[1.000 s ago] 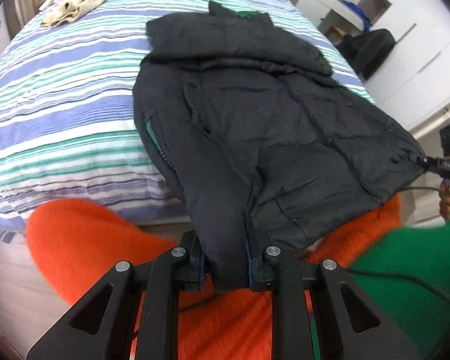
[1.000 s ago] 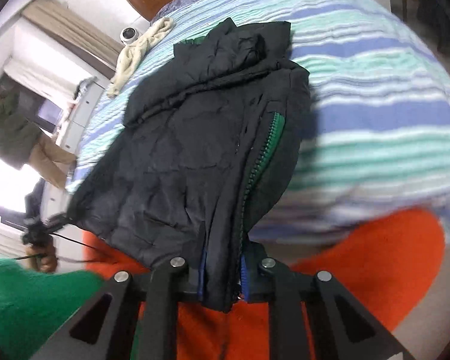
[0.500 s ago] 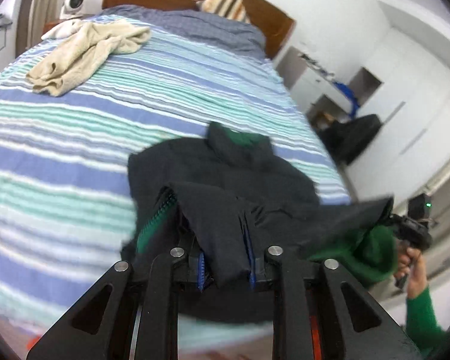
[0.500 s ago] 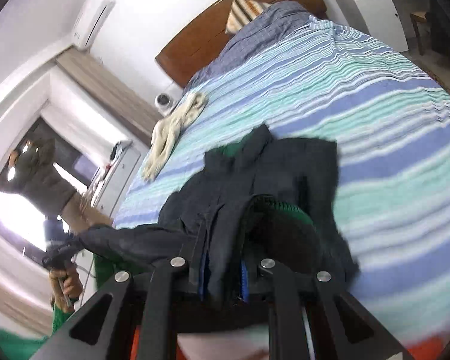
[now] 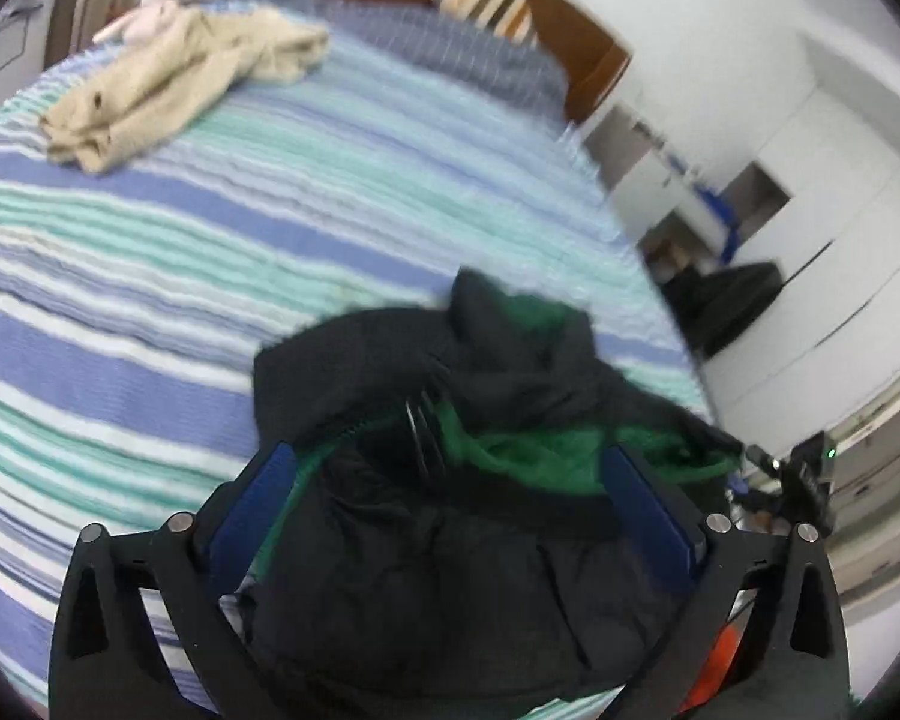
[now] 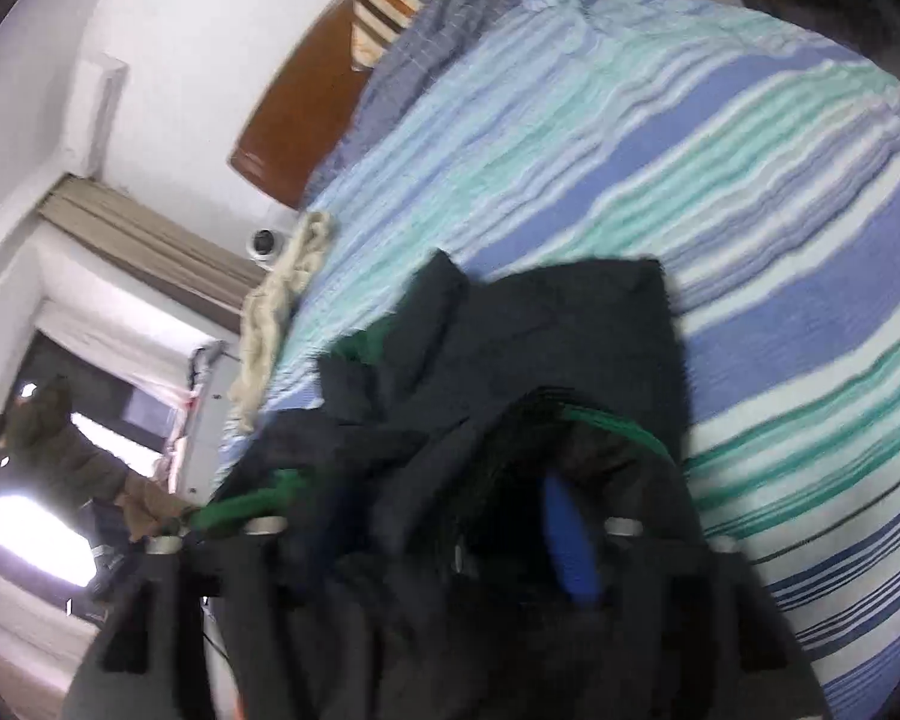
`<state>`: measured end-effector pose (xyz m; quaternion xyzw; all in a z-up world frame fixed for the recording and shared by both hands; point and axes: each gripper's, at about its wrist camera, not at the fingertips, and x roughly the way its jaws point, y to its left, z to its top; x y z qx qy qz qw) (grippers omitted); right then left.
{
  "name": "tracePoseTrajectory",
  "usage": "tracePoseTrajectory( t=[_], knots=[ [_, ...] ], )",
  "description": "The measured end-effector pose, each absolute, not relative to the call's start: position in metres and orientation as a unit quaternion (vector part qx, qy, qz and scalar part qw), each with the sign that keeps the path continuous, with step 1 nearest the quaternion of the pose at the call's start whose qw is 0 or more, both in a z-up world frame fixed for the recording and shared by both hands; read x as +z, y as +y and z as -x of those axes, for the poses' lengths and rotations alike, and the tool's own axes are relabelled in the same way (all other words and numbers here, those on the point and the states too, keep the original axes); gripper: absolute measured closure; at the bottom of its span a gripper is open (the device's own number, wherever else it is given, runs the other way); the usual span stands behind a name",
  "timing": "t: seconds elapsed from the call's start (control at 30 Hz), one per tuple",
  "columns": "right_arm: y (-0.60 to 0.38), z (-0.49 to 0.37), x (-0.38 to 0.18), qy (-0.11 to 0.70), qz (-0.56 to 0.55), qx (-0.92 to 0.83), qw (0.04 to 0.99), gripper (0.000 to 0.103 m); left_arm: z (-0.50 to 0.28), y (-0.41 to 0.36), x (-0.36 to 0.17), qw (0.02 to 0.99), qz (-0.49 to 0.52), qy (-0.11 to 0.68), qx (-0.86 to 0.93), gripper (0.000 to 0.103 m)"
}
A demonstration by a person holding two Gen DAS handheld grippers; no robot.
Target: Fold large clothes
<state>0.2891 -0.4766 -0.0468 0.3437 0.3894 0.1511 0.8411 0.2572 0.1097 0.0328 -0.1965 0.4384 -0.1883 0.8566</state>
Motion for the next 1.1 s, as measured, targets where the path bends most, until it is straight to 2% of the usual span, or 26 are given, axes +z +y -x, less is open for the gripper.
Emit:
tracePoseTrajectory(
  t=[0.03, 0.13, 0.27, 0.33, 0.37, 0.4, 0.43, 0.47, 0.5, 0.53, 0.7, 0.8, 0.93, 1.03, 1.1],
  knots=[
    [-0.477, -0.289, -0.04, 0.385, -0.332, 0.15, 0.848, 0.008, -0.257, 0.113, 0.033, 0.856, 0.189, 0.441, -0.192, 0.001],
    [-0.469, -0.292, -0.026, 0.398, -0.242, 0.137, 0.874, 0.008, -0.265, 0.104, 0.012, 0.847, 0.125, 0.479, -0.195, 0.001],
    [-0.44, -0.314, -0.053, 0.469, -0.093, 0.129, 0.869, 0.008, -0.282, 0.076, -0.038, 0.832, 0.023, 0.529, -0.166, 0.003],
    [-0.424, -0.327, -0.072, 0.489, -0.037, 0.11, 0.865, 0.009, -0.283, 0.062, -0.049, 0.831, -0.002, 0.53, -0.167, 0.026],
    [-0.421, -0.33, -0.076, 0.488, -0.027, 0.109, 0.865, 0.01, -0.281, 0.059, -0.048, 0.833, 0.0, 0.529, -0.166, 0.043],
    [-0.42, -0.329, -0.076, 0.485, -0.029, 0.11, 0.867, 0.031, -0.279, 0.058, -0.044, 0.837, 0.001, 0.524, -0.157, 0.063],
    [-0.418, -0.328, -0.073, 0.481, -0.033, 0.106, 0.87, 0.062, -0.275, 0.058, -0.034, 0.846, -0.001, 0.513, -0.145, 0.073],
    [-0.417, -0.327, -0.066, 0.474, -0.028, 0.091, 0.875, 0.072, -0.272, 0.059, -0.024, 0.853, 0.0, 0.502, -0.144, 0.088],
    [-0.416, -0.324, -0.058, 0.468, -0.021, 0.083, 0.88, 0.086, -0.27, 0.064, -0.01, 0.861, 0.01, 0.487, -0.145, 0.09],
    [-0.413, -0.322, -0.045, 0.453, -0.008, 0.077, 0.888, 0.089, -0.27, 0.067, -0.001, 0.869, 0.019, 0.473, -0.146, 0.09],
    [-0.415, -0.331, 0.019, 0.371, -0.003, 0.047, 0.927, 0.09, -0.279, 0.063, 0.052, 0.916, 0.034, 0.381, -0.126, 0.09],
    [-0.412, -0.354, 0.029, 0.347, -0.003, 0.022, 0.938, 0.09, -0.301, 0.051, 0.041, 0.928, 0.014, 0.362, -0.089, 0.09],
    [-0.418, -0.386, -0.016, 0.377, -0.022, -0.004, 0.926, 0.09, -0.339, 0.046, -0.021, 0.915, 0.015, 0.402, -0.036, 0.088],
    [-0.428, -0.404, -0.077, 0.43, -0.053, -0.019, 0.901, 0.09, -0.35, 0.056, -0.074, 0.896, 0.017, 0.442, -0.02, 0.078],
    [-0.435, -0.405, -0.112, 0.444, -0.085, -0.009, 0.892, 0.088, -0.349, 0.065, -0.091, 0.896, 0.052, 0.44, -0.03, 0.074]
  ],
)
